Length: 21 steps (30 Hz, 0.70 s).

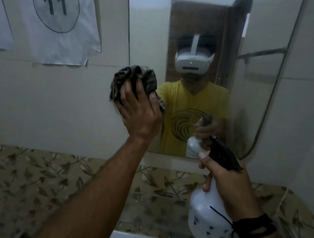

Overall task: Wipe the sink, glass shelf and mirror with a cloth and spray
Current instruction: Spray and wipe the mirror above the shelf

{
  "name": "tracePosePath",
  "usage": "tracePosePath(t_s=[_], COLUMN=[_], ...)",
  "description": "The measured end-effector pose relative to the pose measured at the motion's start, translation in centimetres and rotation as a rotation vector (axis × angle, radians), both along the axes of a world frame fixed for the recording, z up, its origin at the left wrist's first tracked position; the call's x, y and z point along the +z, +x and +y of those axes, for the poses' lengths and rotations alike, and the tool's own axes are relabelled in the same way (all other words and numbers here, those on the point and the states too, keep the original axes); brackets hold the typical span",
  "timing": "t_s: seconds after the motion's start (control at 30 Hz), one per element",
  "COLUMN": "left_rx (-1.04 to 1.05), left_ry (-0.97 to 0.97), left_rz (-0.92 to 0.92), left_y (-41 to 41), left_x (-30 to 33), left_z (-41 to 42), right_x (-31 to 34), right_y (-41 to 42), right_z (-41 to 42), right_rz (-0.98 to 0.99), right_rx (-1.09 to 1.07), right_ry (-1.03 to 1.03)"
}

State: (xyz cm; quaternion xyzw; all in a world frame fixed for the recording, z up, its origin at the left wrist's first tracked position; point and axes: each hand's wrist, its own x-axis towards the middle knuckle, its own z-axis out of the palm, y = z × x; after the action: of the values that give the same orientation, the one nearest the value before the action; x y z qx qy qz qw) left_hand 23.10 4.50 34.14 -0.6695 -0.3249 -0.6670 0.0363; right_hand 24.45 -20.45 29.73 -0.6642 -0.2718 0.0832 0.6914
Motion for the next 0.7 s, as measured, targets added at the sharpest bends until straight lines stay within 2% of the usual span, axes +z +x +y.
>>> tracePosePath(t_s=[0.27,0.53,0.7], left_rx=[-0.134,-0.159,-0.209], left_ry=[-0.187,-0.147,-0.031], left_rz=[0.013,0.168,0.404], left_y=[-0.9,-3.8,-7.0], left_x=[-6.5,-8.9,-9.6], left_z=[-2.5,-1.6,-0.1], right_x=[-1.5,-2.4,-3.1], right_y=[-0.5,-0.7,-1.8], right_z=[-0.5,-0.8,-0.2], right_rz=[-0.017,-0.067,-0.131], right_rx=[0.014,0.059,0.127], right_ry=[-0.026,-0.047,-0.09])
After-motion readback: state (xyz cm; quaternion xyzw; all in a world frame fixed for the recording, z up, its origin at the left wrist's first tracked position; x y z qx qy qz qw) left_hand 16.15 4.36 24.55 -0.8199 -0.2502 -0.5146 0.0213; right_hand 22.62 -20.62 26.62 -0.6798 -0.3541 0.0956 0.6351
